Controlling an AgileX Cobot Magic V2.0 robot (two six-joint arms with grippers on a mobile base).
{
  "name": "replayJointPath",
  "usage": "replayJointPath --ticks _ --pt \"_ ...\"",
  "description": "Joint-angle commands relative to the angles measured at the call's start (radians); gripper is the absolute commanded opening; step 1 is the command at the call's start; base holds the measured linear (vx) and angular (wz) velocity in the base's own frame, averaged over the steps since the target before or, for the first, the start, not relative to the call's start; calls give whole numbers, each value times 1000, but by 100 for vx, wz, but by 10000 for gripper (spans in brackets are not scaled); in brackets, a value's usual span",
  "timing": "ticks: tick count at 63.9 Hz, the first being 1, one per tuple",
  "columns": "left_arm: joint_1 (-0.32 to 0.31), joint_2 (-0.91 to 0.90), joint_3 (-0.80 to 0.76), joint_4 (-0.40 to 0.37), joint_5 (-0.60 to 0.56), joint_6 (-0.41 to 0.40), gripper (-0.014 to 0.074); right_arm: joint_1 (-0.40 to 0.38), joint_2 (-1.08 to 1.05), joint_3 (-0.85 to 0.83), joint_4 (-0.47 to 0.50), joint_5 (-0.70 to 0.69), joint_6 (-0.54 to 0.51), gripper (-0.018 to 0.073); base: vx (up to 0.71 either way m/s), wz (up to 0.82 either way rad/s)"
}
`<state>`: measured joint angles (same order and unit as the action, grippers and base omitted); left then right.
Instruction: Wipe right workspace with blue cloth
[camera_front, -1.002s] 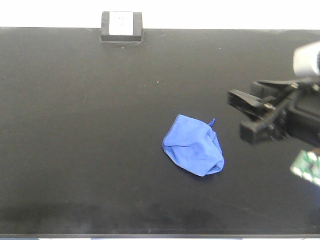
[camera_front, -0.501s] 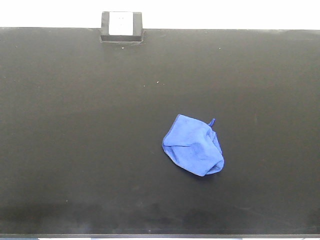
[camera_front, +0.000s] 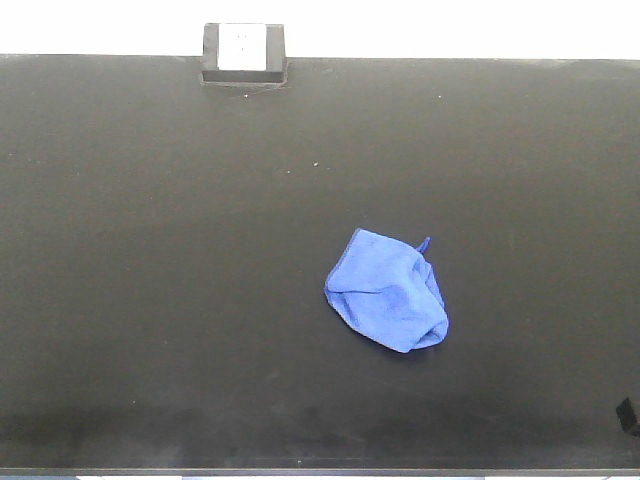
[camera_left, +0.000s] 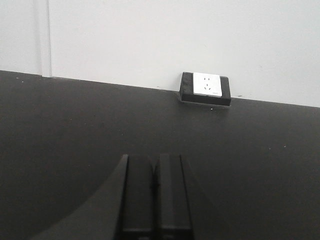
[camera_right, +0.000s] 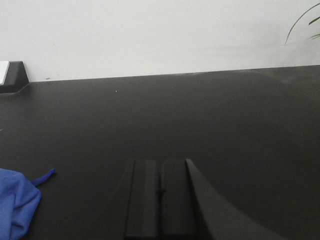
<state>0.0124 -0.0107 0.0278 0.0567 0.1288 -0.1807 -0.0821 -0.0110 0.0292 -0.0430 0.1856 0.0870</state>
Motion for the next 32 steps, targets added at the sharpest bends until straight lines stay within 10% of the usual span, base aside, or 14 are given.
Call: replayJointPath --ticks 1,32 --pt "-4 -16 31 -6 -80 -8 -6 -5 -10 20 -4 -101 -7 -8 0 0" --pt "-4 -16 31 -6 -80 -8 -6 -5 -9 20 -4 -96 -7 -8 0 0"
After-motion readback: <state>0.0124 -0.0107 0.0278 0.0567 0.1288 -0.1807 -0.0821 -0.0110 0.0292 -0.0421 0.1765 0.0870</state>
